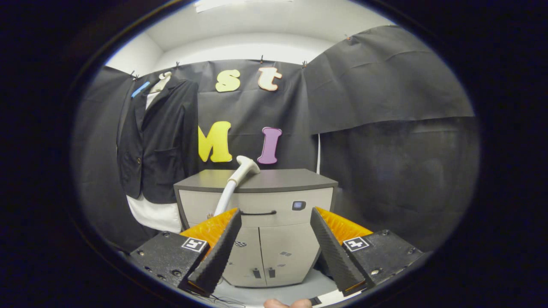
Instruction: Iron the clothes twice with a garment steamer, once on the left side and once on the right side.
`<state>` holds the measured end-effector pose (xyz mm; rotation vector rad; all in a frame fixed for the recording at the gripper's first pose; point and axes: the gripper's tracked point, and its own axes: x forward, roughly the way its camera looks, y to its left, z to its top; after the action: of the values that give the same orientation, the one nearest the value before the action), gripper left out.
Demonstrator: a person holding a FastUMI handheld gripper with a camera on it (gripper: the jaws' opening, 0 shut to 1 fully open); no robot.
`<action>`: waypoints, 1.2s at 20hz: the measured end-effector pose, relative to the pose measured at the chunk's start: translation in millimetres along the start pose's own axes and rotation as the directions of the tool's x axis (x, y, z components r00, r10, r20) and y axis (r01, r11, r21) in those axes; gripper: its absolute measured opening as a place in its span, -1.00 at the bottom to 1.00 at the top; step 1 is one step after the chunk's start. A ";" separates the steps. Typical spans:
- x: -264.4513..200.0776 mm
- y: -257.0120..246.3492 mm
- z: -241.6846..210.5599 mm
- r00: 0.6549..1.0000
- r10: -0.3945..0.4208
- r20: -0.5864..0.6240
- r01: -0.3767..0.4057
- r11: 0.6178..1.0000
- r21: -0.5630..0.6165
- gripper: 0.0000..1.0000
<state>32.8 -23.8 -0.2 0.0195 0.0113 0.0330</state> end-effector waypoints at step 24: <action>66.9 99.8 63.3 0.996 0.011 -0.091 -0.008 0.999 0.033 1.00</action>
<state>97.1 76.9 64.3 0.0503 0.1030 0.0437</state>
